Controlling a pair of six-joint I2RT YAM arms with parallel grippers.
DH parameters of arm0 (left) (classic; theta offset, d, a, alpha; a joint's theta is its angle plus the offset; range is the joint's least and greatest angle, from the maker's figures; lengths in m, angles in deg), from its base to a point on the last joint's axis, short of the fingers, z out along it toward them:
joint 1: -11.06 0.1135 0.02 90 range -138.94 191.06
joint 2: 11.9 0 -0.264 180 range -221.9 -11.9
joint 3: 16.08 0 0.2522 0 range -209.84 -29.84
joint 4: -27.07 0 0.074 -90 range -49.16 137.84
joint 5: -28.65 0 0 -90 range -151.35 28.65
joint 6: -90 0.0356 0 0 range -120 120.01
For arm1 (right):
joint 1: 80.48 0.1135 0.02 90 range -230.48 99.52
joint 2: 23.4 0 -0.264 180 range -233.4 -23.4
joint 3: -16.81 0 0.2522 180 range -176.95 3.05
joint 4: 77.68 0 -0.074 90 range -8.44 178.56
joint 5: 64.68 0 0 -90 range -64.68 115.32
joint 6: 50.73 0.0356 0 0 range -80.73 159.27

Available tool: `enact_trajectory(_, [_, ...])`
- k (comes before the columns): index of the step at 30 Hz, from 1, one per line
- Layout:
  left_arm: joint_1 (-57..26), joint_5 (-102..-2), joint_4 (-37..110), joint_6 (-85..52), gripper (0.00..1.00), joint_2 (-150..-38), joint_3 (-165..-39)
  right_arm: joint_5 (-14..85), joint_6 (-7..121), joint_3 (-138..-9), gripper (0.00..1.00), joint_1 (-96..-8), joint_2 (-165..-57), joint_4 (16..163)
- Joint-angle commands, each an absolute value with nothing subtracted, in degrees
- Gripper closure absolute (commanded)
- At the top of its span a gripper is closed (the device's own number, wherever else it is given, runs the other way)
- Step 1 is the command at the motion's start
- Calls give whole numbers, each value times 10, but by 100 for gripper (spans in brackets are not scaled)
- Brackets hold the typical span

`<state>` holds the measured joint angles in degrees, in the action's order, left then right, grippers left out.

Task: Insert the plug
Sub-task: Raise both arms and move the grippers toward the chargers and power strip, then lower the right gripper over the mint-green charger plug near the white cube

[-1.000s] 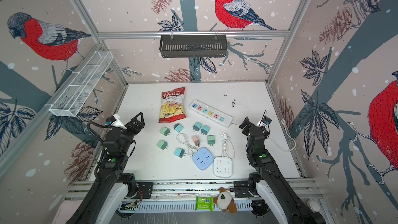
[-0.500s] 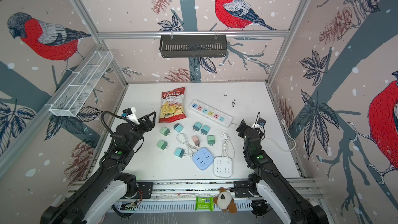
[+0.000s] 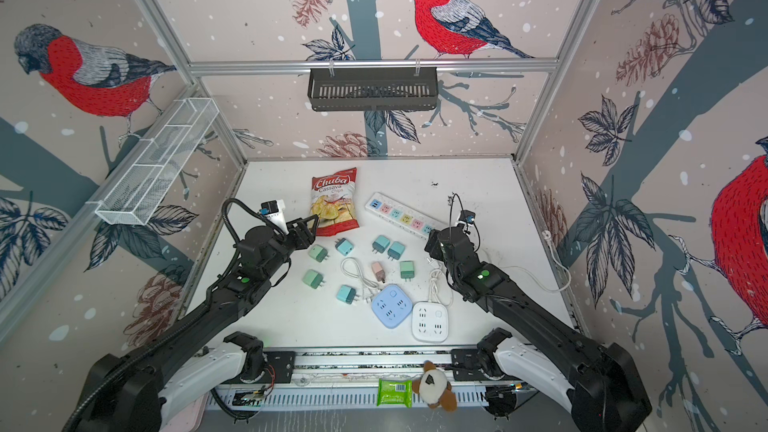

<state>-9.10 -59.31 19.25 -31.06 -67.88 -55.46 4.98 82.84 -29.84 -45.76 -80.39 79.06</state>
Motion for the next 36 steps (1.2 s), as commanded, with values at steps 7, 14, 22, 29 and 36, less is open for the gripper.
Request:
enact_trajectory(7, [-99,-561,174,-292,36,-701,-578,62,846,-347,21,-443,-879,717])
enact_trajectory(14, [-100,-551,175,-290,36,-722,-588,71,855,-344,28,-435,-877,696])
enact_trajectory(22, [-101,-547,184,-287,36,-736,-600,75,898,-292,26,-372,-835,623])
enact_trajectory(29, [-103,-551,186,-285,36,-729,-599,112,935,-233,24,-315,-793,628])
enact_trajectory(36, [-106,-548,188,-283,36,-733,-602,127,933,-214,25,-307,-814,662])
